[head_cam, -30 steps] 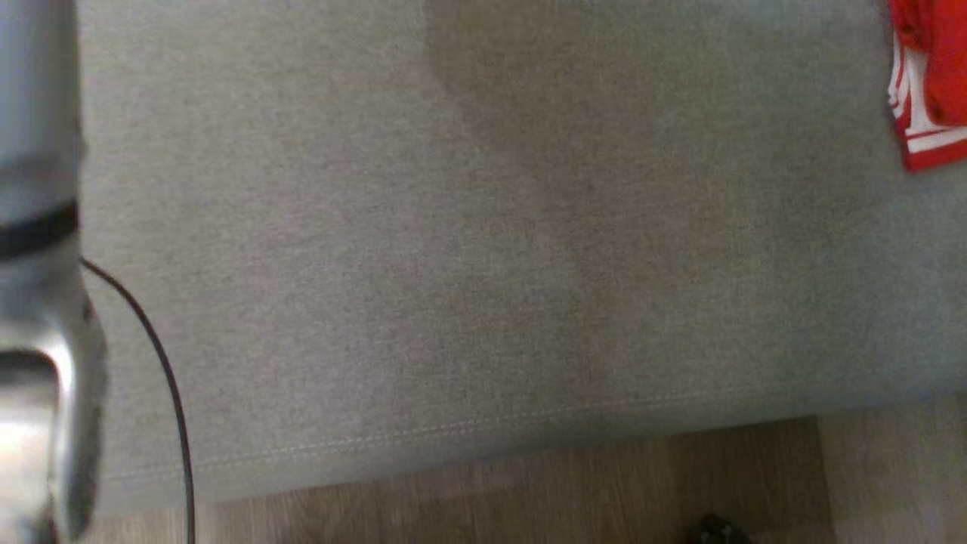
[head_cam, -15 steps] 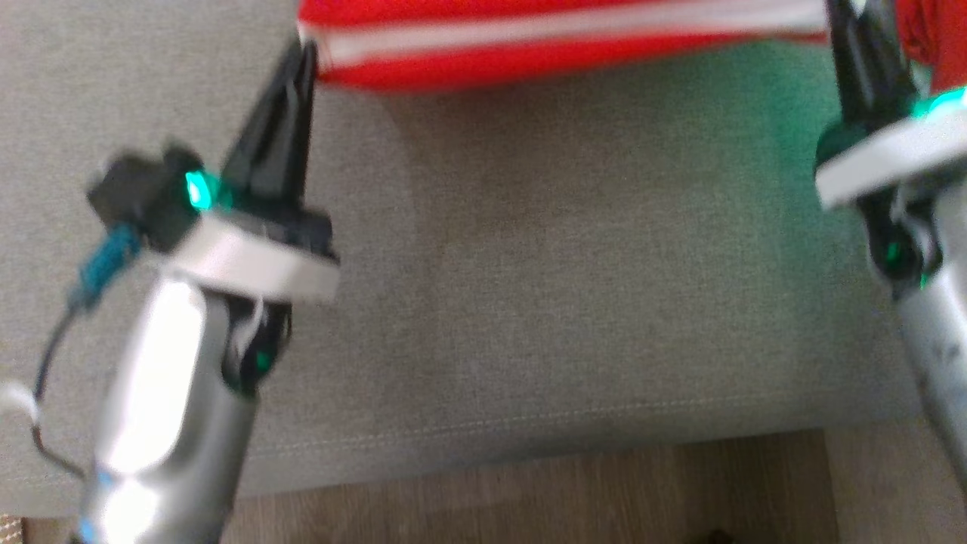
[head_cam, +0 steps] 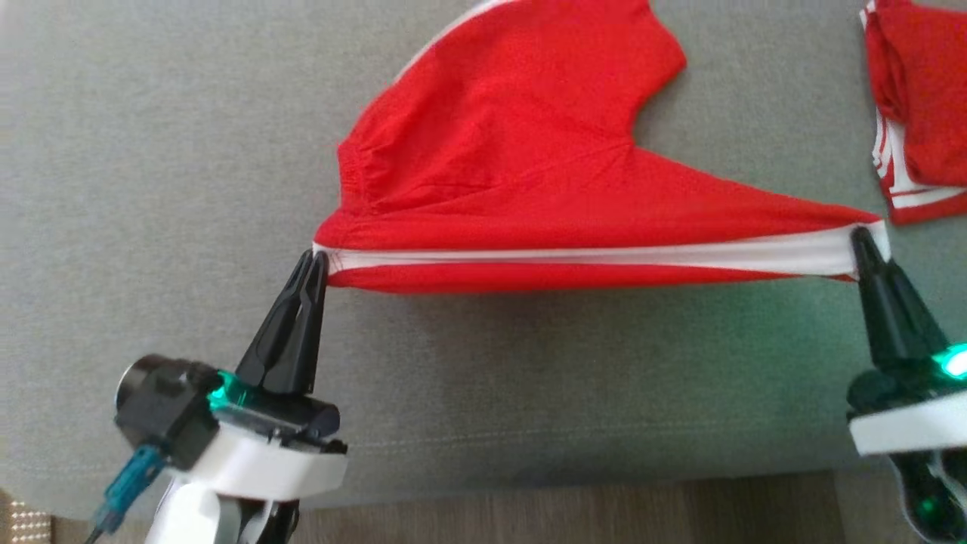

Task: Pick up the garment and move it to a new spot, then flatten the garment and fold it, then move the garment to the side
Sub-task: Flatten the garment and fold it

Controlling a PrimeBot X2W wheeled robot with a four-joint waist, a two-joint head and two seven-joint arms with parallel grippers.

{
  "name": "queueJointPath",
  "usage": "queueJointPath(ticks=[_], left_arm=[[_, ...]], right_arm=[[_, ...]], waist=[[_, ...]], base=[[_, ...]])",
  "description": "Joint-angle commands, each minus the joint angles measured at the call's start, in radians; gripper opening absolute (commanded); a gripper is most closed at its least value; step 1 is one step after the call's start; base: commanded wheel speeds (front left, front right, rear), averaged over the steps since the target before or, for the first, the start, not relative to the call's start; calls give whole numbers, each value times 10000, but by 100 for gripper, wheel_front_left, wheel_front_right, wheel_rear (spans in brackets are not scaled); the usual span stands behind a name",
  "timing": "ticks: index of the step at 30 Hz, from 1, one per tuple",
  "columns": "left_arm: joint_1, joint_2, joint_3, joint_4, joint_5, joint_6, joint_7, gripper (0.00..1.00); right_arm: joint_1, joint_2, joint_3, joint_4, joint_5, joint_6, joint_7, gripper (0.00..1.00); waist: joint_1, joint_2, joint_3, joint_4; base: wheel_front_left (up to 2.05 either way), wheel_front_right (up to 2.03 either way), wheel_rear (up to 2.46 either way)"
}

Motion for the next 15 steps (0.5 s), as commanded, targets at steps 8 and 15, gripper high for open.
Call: queueJointPath(ticks=[8, 15], left_arm=[[-74, 115, 76, -656, -149, 29, -56, 0], [-1748, 145, -1006, 1352, -793, 29, -57, 0]], right_arm=[[67, -164, -762, -2273, -1214, -11, 1931, 0], [-2584, -29, -637, -273, -2208, -11, 3376, 0]], waist=[[0, -1, -228, 471], [0, -1, 297, 1091]], base=[[0, 0, 0], [0, 0, 0]])
